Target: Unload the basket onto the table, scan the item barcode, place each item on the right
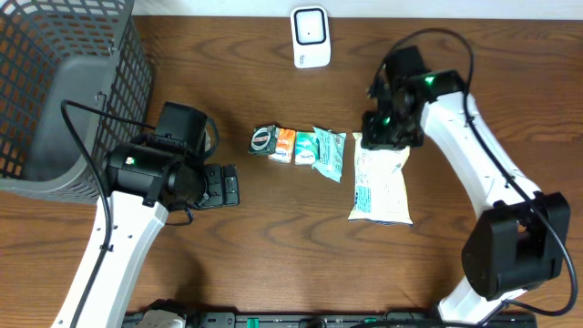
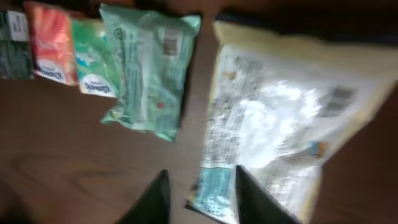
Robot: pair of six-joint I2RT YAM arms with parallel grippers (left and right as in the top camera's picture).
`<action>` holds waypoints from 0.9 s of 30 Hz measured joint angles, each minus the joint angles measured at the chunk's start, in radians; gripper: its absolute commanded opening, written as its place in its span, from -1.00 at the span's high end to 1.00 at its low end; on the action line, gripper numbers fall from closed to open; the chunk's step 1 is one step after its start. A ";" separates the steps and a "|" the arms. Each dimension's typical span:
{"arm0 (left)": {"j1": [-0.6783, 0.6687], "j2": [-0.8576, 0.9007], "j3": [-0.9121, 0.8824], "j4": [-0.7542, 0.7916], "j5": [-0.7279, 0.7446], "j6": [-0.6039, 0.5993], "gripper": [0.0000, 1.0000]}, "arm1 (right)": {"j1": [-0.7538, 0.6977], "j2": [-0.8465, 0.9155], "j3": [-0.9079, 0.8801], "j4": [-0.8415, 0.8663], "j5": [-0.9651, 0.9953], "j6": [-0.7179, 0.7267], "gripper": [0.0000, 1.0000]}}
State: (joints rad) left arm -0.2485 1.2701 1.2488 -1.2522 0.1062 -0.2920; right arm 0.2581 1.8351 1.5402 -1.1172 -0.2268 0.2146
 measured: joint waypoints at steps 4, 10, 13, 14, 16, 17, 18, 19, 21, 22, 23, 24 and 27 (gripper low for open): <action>0.000 0.000 0.000 0.000 0.000 0.000 -0.95 | -0.004 0.000 0.018 -0.010 0.062 -0.013 -0.04; 0.000 0.000 0.000 0.000 0.000 0.000 -0.96 | -0.004 0.000 -0.012 0.005 0.151 -0.014 0.03; 0.000 0.000 0.000 0.000 0.000 0.000 -0.96 | -0.004 0.000 -0.060 0.068 0.172 -0.005 0.11; 0.000 0.000 0.000 0.000 0.000 0.000 -0.96 | -0.004 0.000 -0.076 0.096 0.175 0.000 0.13; 0.000 0.000 0.000 0.000 0.000 0.000 -0.96 | -0.003 0.000 -0.111 0.154 0.180 0.006 0.21; 0.000 0.000 0.000 0.000 0.000 0.000 -0.95 | -0.004 0.000 -0.129 0.181 0.182 0.007 0.24; 0.000 0.000 0.000 0.000 0.000 0.000 -0.95 | -0.004 0.000 -0.160 0.222 0.183 0.012 0.25; 0.000 0.000 0.000 0.000 0.000 0.000 -0.96 | -0.004 0.001 -0.182 0.249 0.183 0.016 0.22; 0.000 0.000 0.000 0.000 0.000 0.000 -0.95 | -0.003 0.000 -0.233 0.319 0.187 0.024 0.21; 0.000 0.000 0.000 0.000 0.000 0.000 -0.95 | -0.004 0.000 -0.262 0.355 0.192 0.026 0.22; 0.000 0.000 0.000 0.000 0.000 0.000 -0.95 | -0.004 0.000 -0.290 0.386 0.201 0.028 0.21; 0.000 0.000 0.000 0.000 0.000 0.000 -0.95 | -0.004 0.000 -0.317 0.422 0.214 0.031 0.21; 0.000 0.000 0.000 0.000 0.000 0.000 -0.96 | -0.005 0.002 -0.347 0.454 0.240 0.031 0.29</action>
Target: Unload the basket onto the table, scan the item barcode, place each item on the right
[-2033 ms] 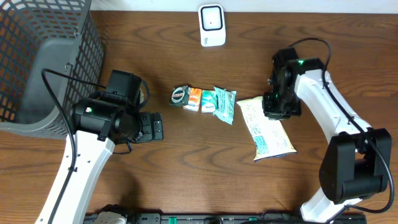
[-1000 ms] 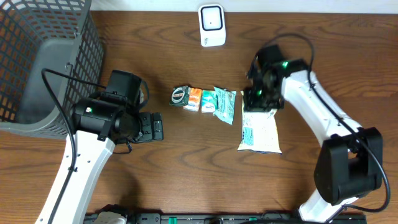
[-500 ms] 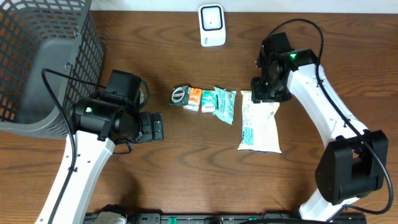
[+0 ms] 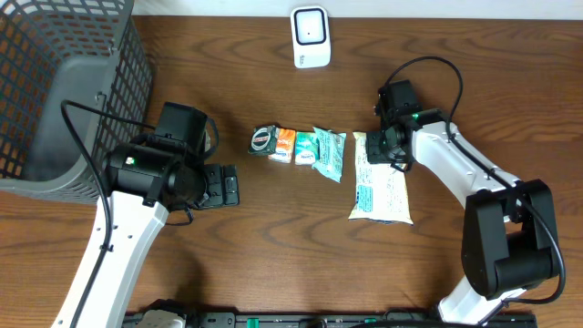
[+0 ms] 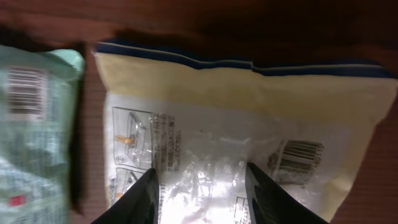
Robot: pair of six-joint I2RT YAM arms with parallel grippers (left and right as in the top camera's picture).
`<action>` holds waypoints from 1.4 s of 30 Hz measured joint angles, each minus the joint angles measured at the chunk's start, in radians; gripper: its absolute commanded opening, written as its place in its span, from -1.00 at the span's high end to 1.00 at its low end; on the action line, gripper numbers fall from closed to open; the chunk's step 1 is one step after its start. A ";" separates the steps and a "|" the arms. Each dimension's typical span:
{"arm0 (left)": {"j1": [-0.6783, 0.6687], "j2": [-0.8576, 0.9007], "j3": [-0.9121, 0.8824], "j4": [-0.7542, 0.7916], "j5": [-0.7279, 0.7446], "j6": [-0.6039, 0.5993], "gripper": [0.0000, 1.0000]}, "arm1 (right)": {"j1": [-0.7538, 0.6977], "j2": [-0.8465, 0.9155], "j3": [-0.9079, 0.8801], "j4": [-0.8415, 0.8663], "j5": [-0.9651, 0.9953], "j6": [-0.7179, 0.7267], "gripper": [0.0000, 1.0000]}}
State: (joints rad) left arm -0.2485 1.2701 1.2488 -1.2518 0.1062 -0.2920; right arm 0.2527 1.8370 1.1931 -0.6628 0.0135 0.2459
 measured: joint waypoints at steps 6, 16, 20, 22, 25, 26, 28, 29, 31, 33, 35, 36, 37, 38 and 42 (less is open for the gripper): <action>0.000 0.000 0.000 -0.001 0.000 0.000 -0.95 | -0.001 0.001 0.109 -0.232 0.026 0.009 0.50; 0.000 0.000 0.000 0.000 0.000 0.000 -0.96 | 0.000 -0.004 0.242 -0.628 -0.002 0.011 0.24; 0.000 0.000 0.000 -0.001 0.000 0.000 -0.95 | 0.001 -0.002 0.128 -0.536 -0.007 0.013 0.25; 0.000 0.000 0.000 0.000 0.000 0.000 -0.95 | 0.004 -0.002 0.058 -0.467 -0.014 0.023 0.34; 0.000 0.000 0.000 0.000 0.000 0.000 -0.96 | 0.006 -0.002 -0.018 -0.420 -0.023 0.042 0.57; 0.000 0.000 0.000 0.000 0.000 0.000 -0.96 | 0.006 -0.002 -0.026 -0.420 -0.023 0.047 0.56; 0.000 0.000 0.000 0.000 0.000 0.000 -0.96 | 0.006 -0.002 -0.029 -0.422 -0.025 0.052 0.51; 0.000 0.000 0.000 0.000 0.000 0.000 -0.96 | 0.005 -0.002 -0.028 -0.425 -0.025 0.054 0.46; 0.000 0.000 0.000 0.000 0.000 0.000 -0.96 | -0.002 -0.002 -0.016 -0.449 -0.025 0.056 0.38; 0.000 0.000 0.000 0.000 0.000 0.000 -0.96 | -0.014 -0.002 0.024 -0.503 -0.023 0.053 0.21; 0.000 0.000 0.000 0.000 0.000 0.000 -0.95 | -0.029 -0.002 0.089 -0.543 -0.020 0.043 -0.03; 0.000 0.000 0.000 0.000 0.000 0.000 -0.96 | -0.035 -0.002 0.119 -0.555 -0.020 0.039 -0.38; 0.000 0.000 0.000 0.000 0.000 0.000 -0.96 | -0.043 -0.002 0.152 -0.563 -0.018 0.035 -0.57; 0.000 0.000 0.000 0.000 0.000 0.000 -0.95 | -0.052 -0.002 0.191 -0.567 -0.017 0.035 -0.64; 0.000 0.000 0.000 0.000 0.000 0.000 -0.95 | -0.107 -0.002 0.269 -0.549 -0.017 0.032 -0.92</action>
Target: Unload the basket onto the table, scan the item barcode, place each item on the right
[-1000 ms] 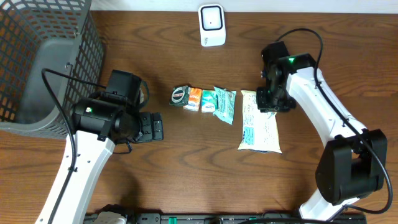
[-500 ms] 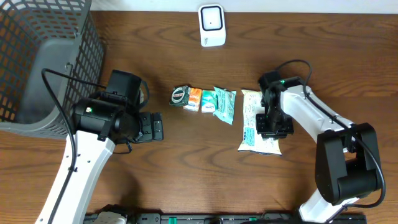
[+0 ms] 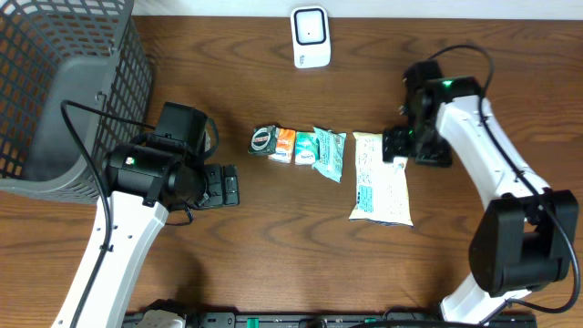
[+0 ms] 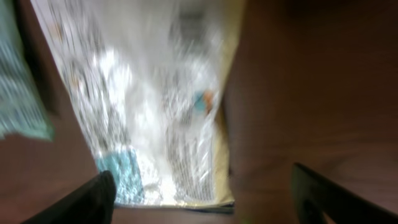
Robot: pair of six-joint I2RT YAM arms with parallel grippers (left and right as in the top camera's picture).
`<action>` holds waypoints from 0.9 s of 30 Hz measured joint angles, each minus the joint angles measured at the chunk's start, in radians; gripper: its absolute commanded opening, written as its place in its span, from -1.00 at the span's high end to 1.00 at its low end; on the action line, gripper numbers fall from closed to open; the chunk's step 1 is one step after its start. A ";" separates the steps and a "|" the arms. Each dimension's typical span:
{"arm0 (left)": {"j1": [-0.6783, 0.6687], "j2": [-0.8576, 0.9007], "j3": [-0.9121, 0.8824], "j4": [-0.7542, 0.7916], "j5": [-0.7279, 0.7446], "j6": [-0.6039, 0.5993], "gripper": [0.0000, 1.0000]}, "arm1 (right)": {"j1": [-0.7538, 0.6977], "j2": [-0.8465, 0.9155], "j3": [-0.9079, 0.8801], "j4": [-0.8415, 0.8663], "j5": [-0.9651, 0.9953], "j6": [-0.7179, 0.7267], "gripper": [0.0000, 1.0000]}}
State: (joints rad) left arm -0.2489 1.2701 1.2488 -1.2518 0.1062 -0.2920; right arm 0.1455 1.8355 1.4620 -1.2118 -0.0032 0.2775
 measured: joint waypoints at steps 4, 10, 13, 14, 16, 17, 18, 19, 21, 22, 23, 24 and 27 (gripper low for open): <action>0.000 0.000 0.000 0.000 0.000 0.000 -0.96 | -0.067 0.000 -0.003 0.006 0.000 -0.004 -0.98; 0.000 0.000 0.000 0.000 0.000 0.000 -0.96 | -0.165 0.000 -0.082 0.103 -0.084 -0.059 -0.98; 0.000 0.000 0.000 0.000 0.000 0.000 -0.96 | -0.214 0.000 -0.153 0.163 -0.206 -0.133 -0.99; 0.000 0.000 0.000 0.000 0.000 0.000 -0.96 | -0.230 0.000 -0.182 0.190 -0.257 -0.159 -0.99; 0.000 0.000 0.000 -0.001 0.000 0.000 -0.95 | -0.252 0.000 -0.230 0.242 -0.329 -0.187 -0.99; 0.000 0.000 0.000 0.000 0.000 0.000 -0.96 | -0.257 0.000 -0.245 0.258 -0.353 -0.193 -0.99; 0.000 0.000 0.000 0.000 0.000 0.000 -0.96 | -0.264 0.000 -0.271 0.286 -0.386 -0.203 -0.98; 0.000 0.000 0.000 0.000 0.000 0.000 -0.96 | -0.266 0.000 -0.293 0.306 -0.410 -0.211 -0.98; 0.000 0.000 0.000 0.000 0.000 0.000 -0.95 | -0.266 0.000 -0.338 0.342 -0.447 -0.220 -0.86; 0.000 0.000 0.000 0.000 0.000 0.000 -0.95 | -0.266 0.000 -0.358 0.353 -0.460 -0.224 -0.76; 0.000 0.000 0.000 -0.001 0.000 0.000 -0.96 | -0.265 0.000 -0.380 0.369 -0.473 -0.230 -0.72; 0.000 0.000 0.000 0.000 0.000 0.000 -0.95 | -0.265 0.000 -0.397 0.385 -0.486 -0.229 -0.66; 0.000 0.000 0.000 0.000 0.000 0.000 -0.96 | -0.262 -0.014 -0.432 0.433 -0.514 -0.218 -0.25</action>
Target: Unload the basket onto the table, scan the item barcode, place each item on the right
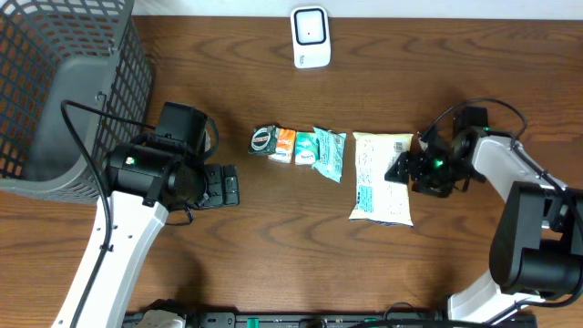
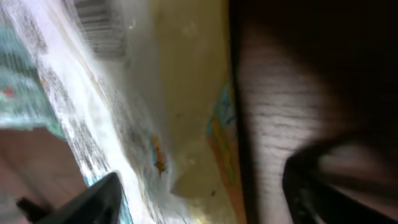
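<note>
A cream and clear snack bag [image 1: 378, 179] lies flat on the table, right of centre, with a barcode near its far end [image 2: 99, 14]. My right gripper [image 1: 402, 170] sits low at the bag's right edge and points left. In the right wrist view the right gripper [image 2: 202, 196] is open wide, and the bag's edge [image 2: 186, 124] lies between its blurred fingers [image 2: 93, 199]. The white scanner [image 1: 310, 37] stands at the far edge. My left gripper [image 1: 223, 185] hovers at the left, holding nothing that I can see.
A row of small packs lies left of the bag: a dark round one [image 1: 264, 140], an orange one [image 1: 284, 144] and a mint green pouch [image 1: 329, 152]. A grey mesh basket [image 1: 55, 82] fills the far left corner.
My right gripper has gone from beside the bag's upper right edge to lower along that edge, closer to the table, now pointing left across the bag. The bag lies as before.
My right gripper was first over the bag's far end with its fingers fairly close together. Then it was lower over that end. Later it stood at the bag's right side with its fingers spread wide, and now it is low against the right edge. The left arm stayed still.
</note>
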Robot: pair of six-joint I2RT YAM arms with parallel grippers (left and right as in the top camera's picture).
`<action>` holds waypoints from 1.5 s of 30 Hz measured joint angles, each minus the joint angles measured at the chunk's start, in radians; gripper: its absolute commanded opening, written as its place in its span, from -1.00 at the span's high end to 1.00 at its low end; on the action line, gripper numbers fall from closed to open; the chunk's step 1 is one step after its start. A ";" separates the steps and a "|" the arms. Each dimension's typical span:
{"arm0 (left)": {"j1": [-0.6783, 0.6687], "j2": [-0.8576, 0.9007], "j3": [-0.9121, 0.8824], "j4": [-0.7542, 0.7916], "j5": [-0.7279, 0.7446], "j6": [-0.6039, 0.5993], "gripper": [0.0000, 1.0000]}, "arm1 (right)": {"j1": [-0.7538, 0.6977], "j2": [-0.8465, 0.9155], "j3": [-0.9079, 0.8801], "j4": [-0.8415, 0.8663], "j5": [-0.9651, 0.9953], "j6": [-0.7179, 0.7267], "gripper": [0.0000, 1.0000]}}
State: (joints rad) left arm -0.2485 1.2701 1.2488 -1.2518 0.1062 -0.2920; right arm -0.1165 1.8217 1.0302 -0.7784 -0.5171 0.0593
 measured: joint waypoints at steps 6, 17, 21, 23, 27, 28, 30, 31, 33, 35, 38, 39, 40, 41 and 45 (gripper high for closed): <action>0.000 0.000 0.000 0.000 0.000 0.000 -0.95 | 0.017 -0.007 -0.069 0.050 -0.056 0.010 0.22; 0.000 0.000 0.000 0.000 0.000 0.000 -0.96 | 0.019 -0.007 -0.087 0.099 -0.125 0.010 -0.17; 0.000 0.000 0.000 0.000 0.000 0.000 -0.95 | 0.020 -0.007 -0.087 0.118 -0.147 0.012 -0.24; 0.000 0.000 0.000 0.000 0.000 0.000 -0.96 | 0.026 -0.007 -0.089 0.141 -0.150 0.019 -0.24; 0.000 0.000 0.000 0.000 0.000 0.000 -0.95 | 0.033 -0.010 -0.098 0.178 -0.155 0.048 -0.24; 0.000 0.000 0.000 0.000 0.000 0.000 -0.96 | 0.034 -0.011 -0.103 0.190 -0.157 0.058 -0.25; 0.000 0.000 0.000 0.000 0.000 0.000 -0.96 | 0.035 -0.016 -0.112 0.212 -0.163 0.076 -0.23; 0.000 0.000 0.000 0.000 0.000 0.000 -0.95 | 0.035 -0.018 -0.117 0.220 -0.165 0.085 -0.19; 0.000 0.000 0.000 0.000 0.000 0.000 -0.96 | 0.035 -0.019 -0.121 0.228 -0.164 0.098 0.07; 0.000 0.000 0.000 0.000 0.000 0.000 -0.96 | 0.036 -0.018 -0.125 0.233 -0.151 0.108 0.69; 0.000 0.000 0.000 0.000 0.000 0.000 -0.96 | 0.037 -0.017 -0.132 0.236 -0.146 0.121 0.98; 0.000 0.000 0.000 0.000 0.000 0.000 -0.95 | 0.035 -0.019 -0.131 0.236 -0.156 0.127 0.98; 0.000 0.000 0.000 0.000 0.000 0.000 -0.96 | 0.035 -0.019 -0.131 0.236 -0.158 0.127 0.98; 0.000 0.000 0.000 0.000 0.000 0.000 -0.96 | 0.035 -0.019 -0.131 0.237 -0.161 0.128 0.97; 0.000 0.000 0.000 0.000 0.000 0.000 -0.95 | 0.035 -0.019 -0.131 0.236 -0.165 0.132 0.97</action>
State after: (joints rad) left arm -0.2485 1.2701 1.2488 -1.2522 0.1062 -0.2920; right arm -0.0811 1.8027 0.8993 -0.5426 -0.6819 0.1917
